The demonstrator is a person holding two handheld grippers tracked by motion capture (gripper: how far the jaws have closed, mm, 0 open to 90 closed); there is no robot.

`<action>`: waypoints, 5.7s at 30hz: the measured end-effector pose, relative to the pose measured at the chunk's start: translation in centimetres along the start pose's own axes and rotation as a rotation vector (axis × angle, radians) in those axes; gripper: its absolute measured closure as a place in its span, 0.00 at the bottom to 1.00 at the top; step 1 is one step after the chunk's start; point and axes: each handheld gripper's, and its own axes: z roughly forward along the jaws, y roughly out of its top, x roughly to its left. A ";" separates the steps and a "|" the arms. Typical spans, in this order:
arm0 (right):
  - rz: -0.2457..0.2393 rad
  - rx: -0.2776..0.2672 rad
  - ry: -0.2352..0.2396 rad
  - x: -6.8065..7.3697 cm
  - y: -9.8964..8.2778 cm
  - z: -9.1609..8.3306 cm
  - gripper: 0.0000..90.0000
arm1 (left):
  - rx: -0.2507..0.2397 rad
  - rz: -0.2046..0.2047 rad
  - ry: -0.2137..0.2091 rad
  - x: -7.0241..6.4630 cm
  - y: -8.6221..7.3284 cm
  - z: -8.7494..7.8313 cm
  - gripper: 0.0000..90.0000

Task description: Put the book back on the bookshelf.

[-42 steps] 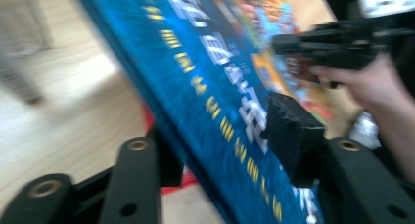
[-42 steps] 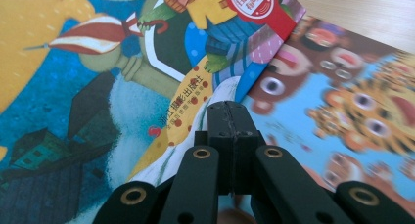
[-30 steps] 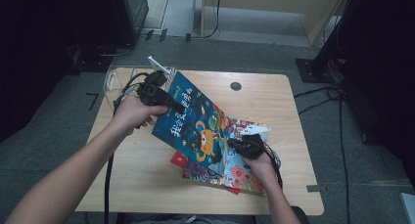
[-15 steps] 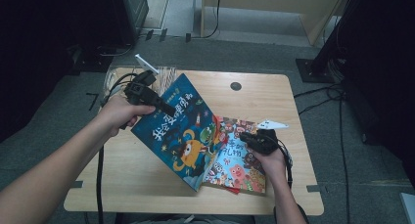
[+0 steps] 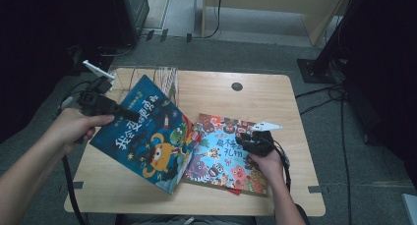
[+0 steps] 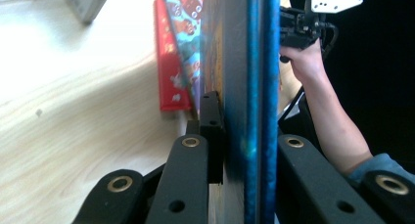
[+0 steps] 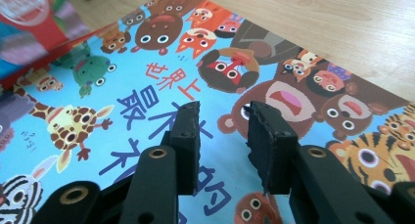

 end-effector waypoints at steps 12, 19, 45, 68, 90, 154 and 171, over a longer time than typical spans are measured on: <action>-0.075 0.038 -0.040 0.2 -0.1 0.6 0.59 | -0.043 -0.054 0.041 2.4 -2.9 -3.4 0.92; -0.083 0.031 -0.042 0.3 -0.1 0.7 0.58 | -0.076 -0.084 0.068 3.7 -4.3 -5.1 0.91; -0.080 0.027 -0.045 0.4 -0.2 0.8 0.58 | -0.185 -0.257 0.247 9.3 -3.3 -11.5 0.91; -0.099 0.032 -0.048 0.7 -0.2 0.8 0.58 | -0.220 -0.291 0.321 9.0 0.8 -13.9 0.90; -0.118 0.020 -0.052 2.1 -1.3 0.1 0.59 | -0.297 -0.303 0.309 12.4 6.9 -12.2 0.89; 0.010 -0.097 -0.048 -1.5 0.2 -1.0 0.58 | -0.295 -0.032 0.288 7.6 -7.1 0.9 0.51; 0.005 -0.068 -0.079 -1.5 -1.1 -2.0 0.59 | -0.162 0.109 0.211 5.8 -4.3 11.9 0.51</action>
